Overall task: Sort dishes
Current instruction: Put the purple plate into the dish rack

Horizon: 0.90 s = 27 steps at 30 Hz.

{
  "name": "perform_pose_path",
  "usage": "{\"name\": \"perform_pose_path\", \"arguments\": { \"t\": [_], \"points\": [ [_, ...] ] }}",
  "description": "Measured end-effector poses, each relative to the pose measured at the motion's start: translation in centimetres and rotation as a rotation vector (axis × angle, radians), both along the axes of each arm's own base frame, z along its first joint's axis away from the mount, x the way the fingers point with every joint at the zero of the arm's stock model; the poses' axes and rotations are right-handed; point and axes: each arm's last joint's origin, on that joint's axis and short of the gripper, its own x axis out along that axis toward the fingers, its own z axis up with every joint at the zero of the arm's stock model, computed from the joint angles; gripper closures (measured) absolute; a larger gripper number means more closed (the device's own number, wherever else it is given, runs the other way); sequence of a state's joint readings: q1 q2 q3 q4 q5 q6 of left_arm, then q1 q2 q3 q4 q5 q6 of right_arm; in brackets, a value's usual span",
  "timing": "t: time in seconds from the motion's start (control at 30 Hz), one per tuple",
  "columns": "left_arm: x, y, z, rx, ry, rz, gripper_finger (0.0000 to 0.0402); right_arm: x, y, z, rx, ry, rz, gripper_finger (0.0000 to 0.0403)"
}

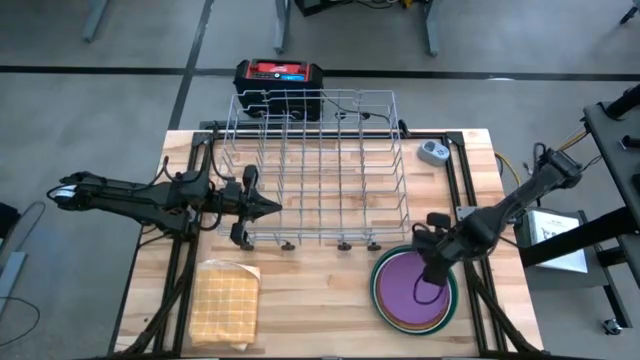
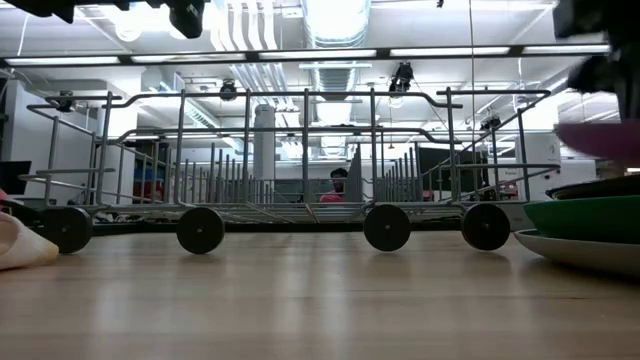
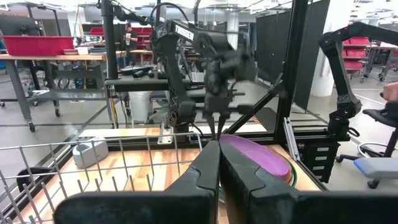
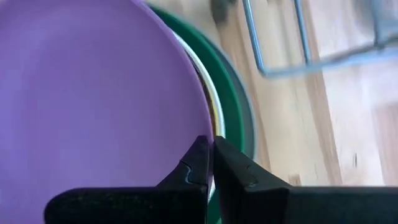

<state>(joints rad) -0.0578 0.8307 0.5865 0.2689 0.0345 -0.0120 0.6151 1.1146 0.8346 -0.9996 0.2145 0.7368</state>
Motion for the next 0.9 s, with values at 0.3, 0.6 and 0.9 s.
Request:
{"name": "perform_pose_path", "arguments": {
  "t": [0.3, 0.6, 0.9],
  "points": [
    [0.0, 0.0, 0.2, -0.002, -0.013, -0.001, 0.0401, -0.4, -0.9, 7.3, -0.075, -0.312, 0.094, 0.0403],
    [-1.8, -0.4, 1.6, -0.012, -0.105, -0.038, 0.0401, 0.2, -1.8, 16.8, -0.612, -0.623, 0.165, 0.0403],
    [-5.0, -0.6, 2.2, -0.015, -0.205, -0.062, 0.0401, 3.5, -3.9, 22.7, -1.109, -0.651, -0.048, 0.0403]
  ]
}}
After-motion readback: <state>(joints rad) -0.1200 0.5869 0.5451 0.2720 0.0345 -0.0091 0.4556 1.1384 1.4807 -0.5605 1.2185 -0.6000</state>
